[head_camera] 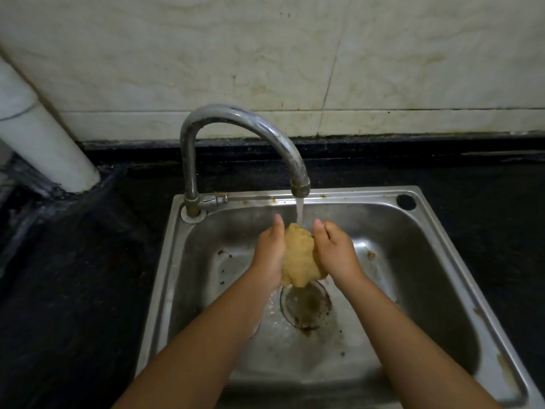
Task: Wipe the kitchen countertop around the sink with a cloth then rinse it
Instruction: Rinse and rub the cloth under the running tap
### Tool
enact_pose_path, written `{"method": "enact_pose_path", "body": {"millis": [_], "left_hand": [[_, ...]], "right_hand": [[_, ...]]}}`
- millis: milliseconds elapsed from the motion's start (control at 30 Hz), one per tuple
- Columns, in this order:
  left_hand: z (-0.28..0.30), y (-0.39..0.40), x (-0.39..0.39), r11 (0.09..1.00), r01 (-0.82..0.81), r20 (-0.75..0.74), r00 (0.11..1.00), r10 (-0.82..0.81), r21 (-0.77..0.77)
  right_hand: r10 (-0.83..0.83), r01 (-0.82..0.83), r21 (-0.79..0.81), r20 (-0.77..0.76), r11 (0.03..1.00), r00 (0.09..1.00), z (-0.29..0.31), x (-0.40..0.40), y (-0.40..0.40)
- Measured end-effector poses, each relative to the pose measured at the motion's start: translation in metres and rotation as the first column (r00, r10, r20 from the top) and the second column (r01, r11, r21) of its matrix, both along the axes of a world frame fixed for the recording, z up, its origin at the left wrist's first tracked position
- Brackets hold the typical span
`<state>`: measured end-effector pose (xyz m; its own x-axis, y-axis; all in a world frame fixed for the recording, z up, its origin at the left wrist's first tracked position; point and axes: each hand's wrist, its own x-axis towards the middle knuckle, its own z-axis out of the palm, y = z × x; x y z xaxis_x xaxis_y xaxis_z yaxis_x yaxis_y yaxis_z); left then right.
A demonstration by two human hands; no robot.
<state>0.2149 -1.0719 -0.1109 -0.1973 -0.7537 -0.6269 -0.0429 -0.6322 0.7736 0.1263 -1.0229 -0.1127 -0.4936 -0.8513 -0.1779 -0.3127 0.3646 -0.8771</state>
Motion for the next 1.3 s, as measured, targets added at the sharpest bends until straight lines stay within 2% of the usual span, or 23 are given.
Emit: {"method": "enact_pose_path", "body": {"millis": [100,167,267,367,433,500,567,667,733,833,967,1067,1200,1300], "left_hand": [[0.001,-0.007,0.005,0.993,-0.076,-0.218,0.971,0.095,0.095],[0.001,-0.008,0.009,0.999,-0.028,-0.263,0.964,0.035,0.03],[0.001,-0.007,0.013,0.993,0.049,-0.252,0.965,-0.075,-0.108],[-0.002,-0.003,0.016,0.992,0.072,-0.249,0.964,-0.095,-0.101],[-0.006,0.0,0.016,0.994,0.054,-0.254,0.964,-0.076,-0.092],[-0.007,0.002,0.016,0.994,0.047,-0.285,0.956,-0.073,-0.099],[-0.008,0.001,0.018,0.985,0.101,-0.277,0.951,-0.136,-0.138],[-0.004,-0.004,0.021,0.954,0.226,-0.236,0.934,-0.269,-0.195],[-0.004,-0.005,0.021,0.963,0.208,-0.244,0.938,-0.246,-0.172],[-0.014,-0.003,0.024,0.993,0.1,-0.293,0.949,-0.113,-0.06],[-0.02,0.003,0.024,0.984,0.084,-0.379,0.925,-0.019,0.157],[-0.017,-0.004,0.012,0.981,-0.032,-0.446,0.888,0.116,0.19],[-0.008,-0.014,-0.007,0.957,-0.142,-0.426,0.872,0.241,0.252],[-0.008,-0.014,-0.015,0.954,-0.167,-0.356,0.9,0.251,0.25]], "right_hand": [[-0.034,0.038,-0.008,0.303,0.999,0.952,0.002,-0.006,-0.003],[0.001,0.008,-0.018,0.438,1.0,0.899,0.005,-0.01,-0.005],[0.055,-0.012,-0.097,0.452,0.995,0.89,0.007,-0.012,-0.004],[-0.067,0.182,-0.234,0.426,0.955,0.902,0.006,-0.011,-0.001],[-0.115,0.276,-0.262,0.497,0.925,0.86,0.008,-0.009,0.002],[-0.061,0.23,-0.22,0.582,0.948,0.811,0.009,-0.01,0.005],[0.006,0.08,-0.107,0.633,0.991,0.774,0.012,-0.012,0.006],[0.056,-0.117,0.079,0.542,0.99,0.839,0.011,-0.02,0.003],[0.129,-0.19,0.105,0.423,0.976,0.897,0.014,-0.018,-0.001],[0.087,-0.093,-0.001,0.369,0.996,0.925,0.015,-0.008,-0.008],[-0.01,0.05,-0.077,0.459,0.996,0.889,0.019,0.002,-0.018],[-0.08,0.126,-0.063,0.486,0.99,0.87,0.021,0.008,-0.022],[-0.03,0.026,0.016,0.324,1.0,0.946,0.019,0.013,-0.009],[0.086,-0.085,-0.016,0.17,0.996,0.982,0.019,0.015,0.0]]}}
